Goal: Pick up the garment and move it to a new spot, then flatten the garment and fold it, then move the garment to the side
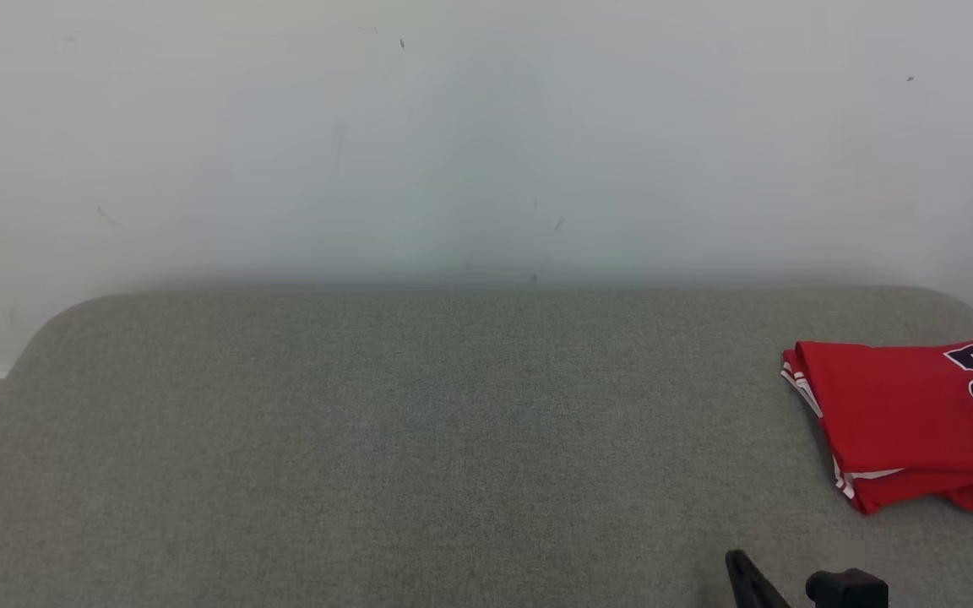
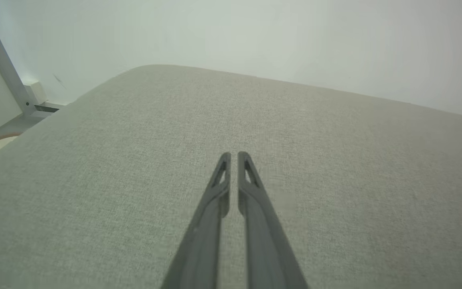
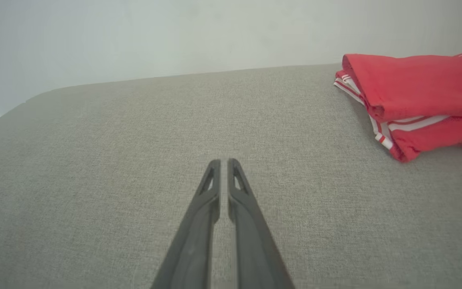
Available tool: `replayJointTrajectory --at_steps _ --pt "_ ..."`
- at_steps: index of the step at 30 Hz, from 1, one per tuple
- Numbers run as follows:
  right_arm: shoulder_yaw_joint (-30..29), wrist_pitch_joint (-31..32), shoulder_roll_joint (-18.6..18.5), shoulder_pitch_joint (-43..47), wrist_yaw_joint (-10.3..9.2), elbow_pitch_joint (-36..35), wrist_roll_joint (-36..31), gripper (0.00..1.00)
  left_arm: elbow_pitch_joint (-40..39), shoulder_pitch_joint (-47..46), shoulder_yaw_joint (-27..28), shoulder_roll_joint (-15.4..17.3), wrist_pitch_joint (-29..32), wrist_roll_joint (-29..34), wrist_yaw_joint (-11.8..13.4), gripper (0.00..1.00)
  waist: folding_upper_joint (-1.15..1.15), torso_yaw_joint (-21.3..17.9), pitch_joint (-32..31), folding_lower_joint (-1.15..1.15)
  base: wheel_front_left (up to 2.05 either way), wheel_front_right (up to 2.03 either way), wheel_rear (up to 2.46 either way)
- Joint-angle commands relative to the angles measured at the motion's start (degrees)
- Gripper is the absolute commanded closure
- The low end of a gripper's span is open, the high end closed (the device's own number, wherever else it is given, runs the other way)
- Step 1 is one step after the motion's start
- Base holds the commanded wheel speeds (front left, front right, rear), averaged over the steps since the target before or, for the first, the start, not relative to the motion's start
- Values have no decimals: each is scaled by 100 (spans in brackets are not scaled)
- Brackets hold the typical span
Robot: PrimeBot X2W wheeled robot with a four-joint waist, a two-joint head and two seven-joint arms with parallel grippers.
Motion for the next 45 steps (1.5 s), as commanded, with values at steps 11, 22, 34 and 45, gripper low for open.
replayJointTrajectory --at_steps 11,22,34,45 --pt "-198 139 1 -180 -1 10 1210 100 1 -266 117 -124 319 -1052 -74 100 0 -3 63 0 0 0 0" --pt "-330 224 2 -296 -2 -28 2302 100 -35 -474 186 -238 571 -1998 -141 100 0 -6 127 0 0 0 0" --pt "-486 327 2 -427 -3 -43 3424 100 -59 -703 266 -353 843 -2978 -212 100 0 -10 203 0 0 0 0" --pt "-594 398 2 -525 -4 -51 4184 100 -74 -846 326 -437 1032 -3643 -255 100 0 -12 261 0 0 0 0"
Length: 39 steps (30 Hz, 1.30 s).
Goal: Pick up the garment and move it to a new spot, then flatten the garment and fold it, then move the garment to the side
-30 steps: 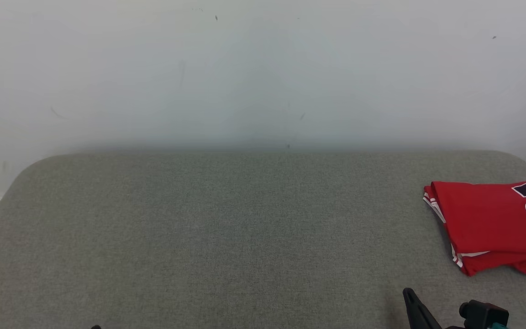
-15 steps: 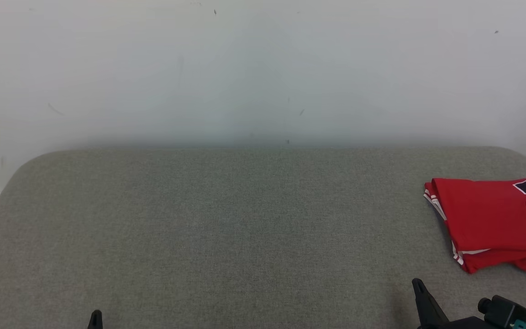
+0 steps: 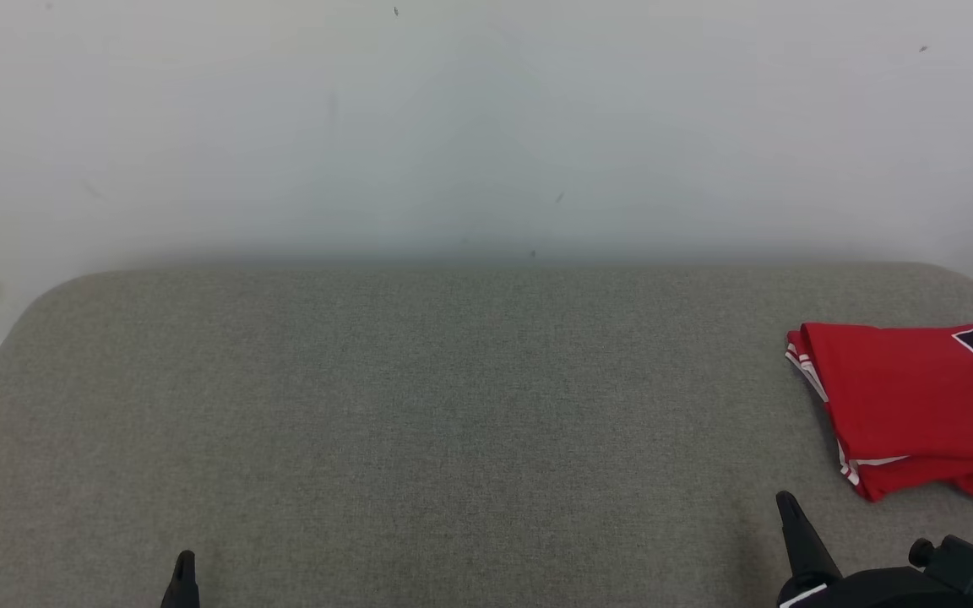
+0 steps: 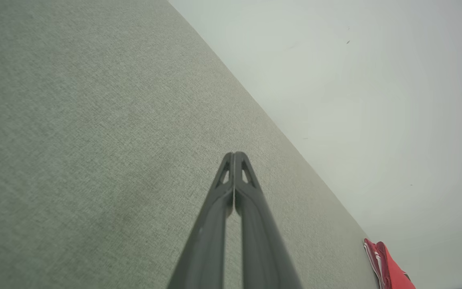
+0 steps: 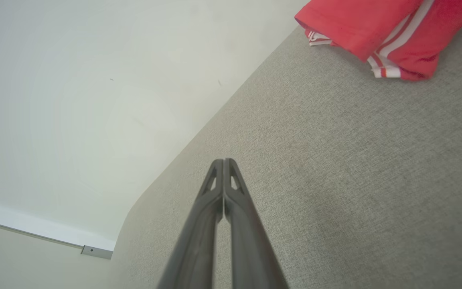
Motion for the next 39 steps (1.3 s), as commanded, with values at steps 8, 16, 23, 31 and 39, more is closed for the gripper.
replayJointTrajectory --at_steps 8,16,23,31,39 --pt "-102 55 -4 -214 -5 -75 636 100 -85 -244 83 -54 149 -544 -51 100 0 -2 46 -1 0 0 0" --pt "-177 104 -4 -263 -6 -77 1147 100 -95 -346 118 -109 278 -1002 -78 100 0 -4 93 -1 0 0 0" --pt "-235 147 -4 -329 -6 -83 1568 100 -103 -441 150 -157 378 -1371 -111 100 0 -6 134 -1 0 0 0" --pt "-297 191 -4 -367 -7 -87 2023 100 -108 -536 186 -209 494 -1761 -133 100 0 -8 180 -1 0 0 0" --pt "-356 235 -2 -431 -8 -90 2444 100 -109 -617 221 -249 600 -2126 -167 100 0 -10 227 -1 0 0 0"
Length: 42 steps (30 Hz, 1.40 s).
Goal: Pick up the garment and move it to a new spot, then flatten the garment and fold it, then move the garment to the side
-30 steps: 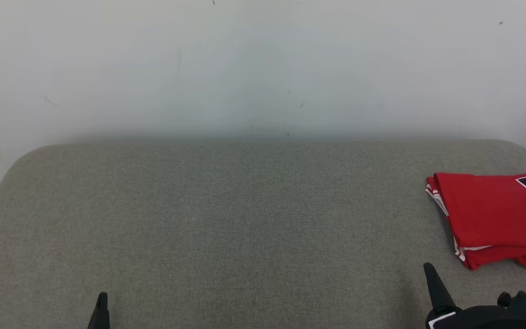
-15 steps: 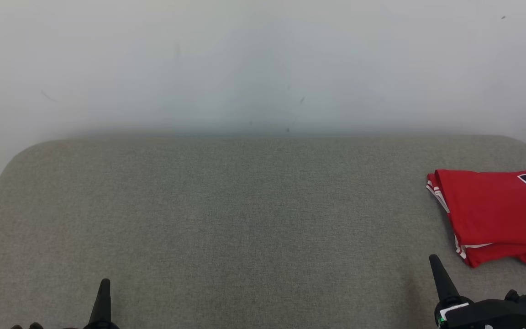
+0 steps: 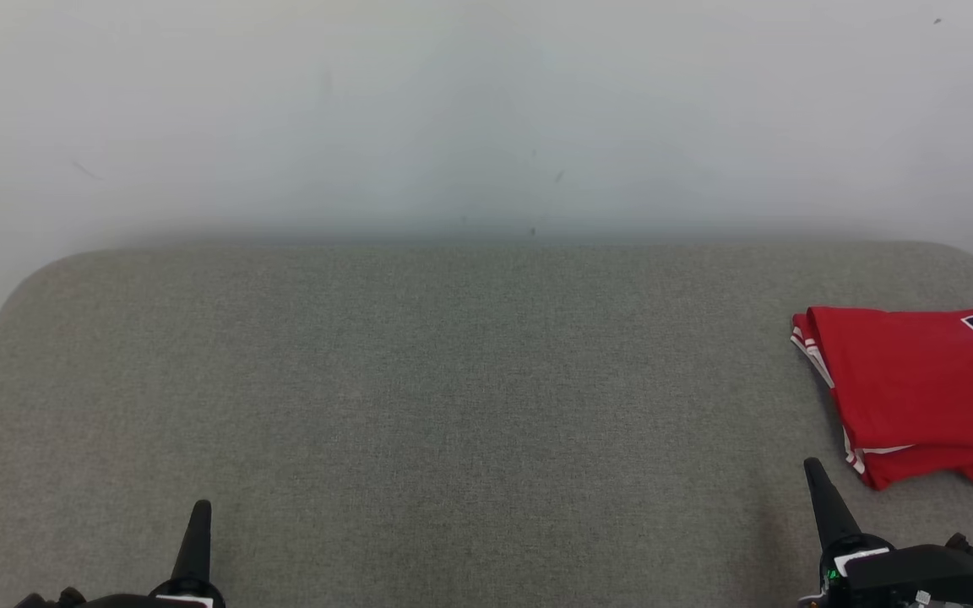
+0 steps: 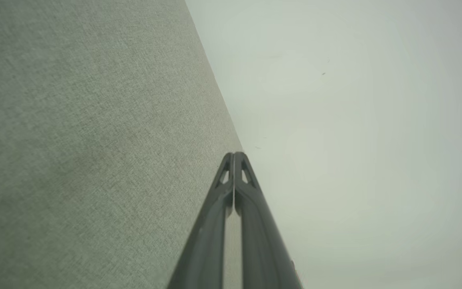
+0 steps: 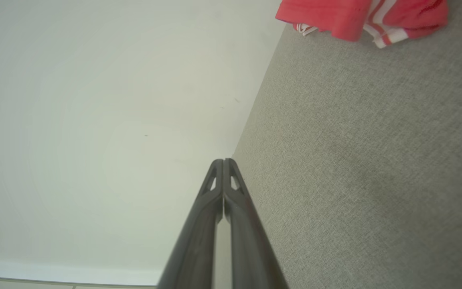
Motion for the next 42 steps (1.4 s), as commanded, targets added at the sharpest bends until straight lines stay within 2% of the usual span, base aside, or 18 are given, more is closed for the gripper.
replayJointTrajectory --at_steps 1,42 --pt "-33 29 -1 -140 -8 -45 203 100 -37 -168 43 -16 48 -181 -52 100 0 -1 14 0 0 0 0" --pt "-275 188 1 -299 -12 -55 1906 100 -61 -463 167 -202 469 -1683 -148 100 0 -12 249 0 0 0 0"
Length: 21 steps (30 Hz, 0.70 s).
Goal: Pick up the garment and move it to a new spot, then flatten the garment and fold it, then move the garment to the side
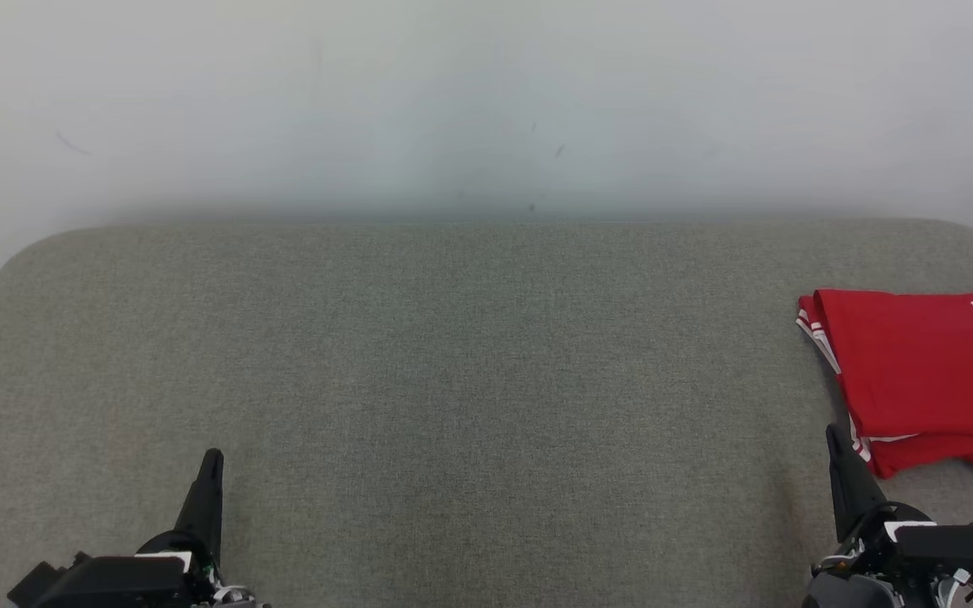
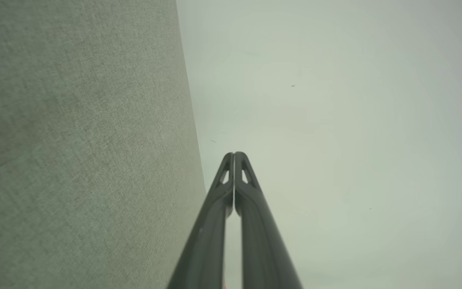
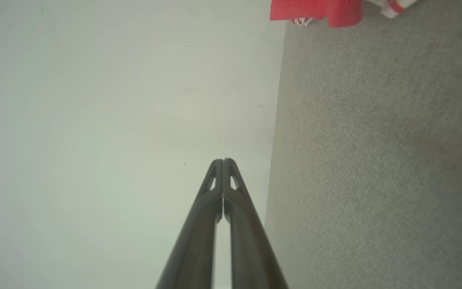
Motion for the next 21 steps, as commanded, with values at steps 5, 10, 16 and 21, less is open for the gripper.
replayJointTrajectory --at_steps 5,10,16,21 --pt "-12 -1 2 7 -12 -19 4 100 -15 -22 12 -8 13 -37 -21 100 -1 0 -1 0 0 0 0" --pt "-11 -1 2 7 -12 -19 5 100 -15 -22 14 -8 13 -38 -21 100 -1 0 -1 0 0 0 0" --pt "-11 -1 1 7 -12 -19 5 100 -15 -22 12 -7 13 -37 -21 100 -1 0 -1 0 0 0 0" --pt "-11 -1 1 7 -12 -19 5 100 -16 -21 11 -7 12 -37 -21 100 -1 0 -1 0 0 0 0"
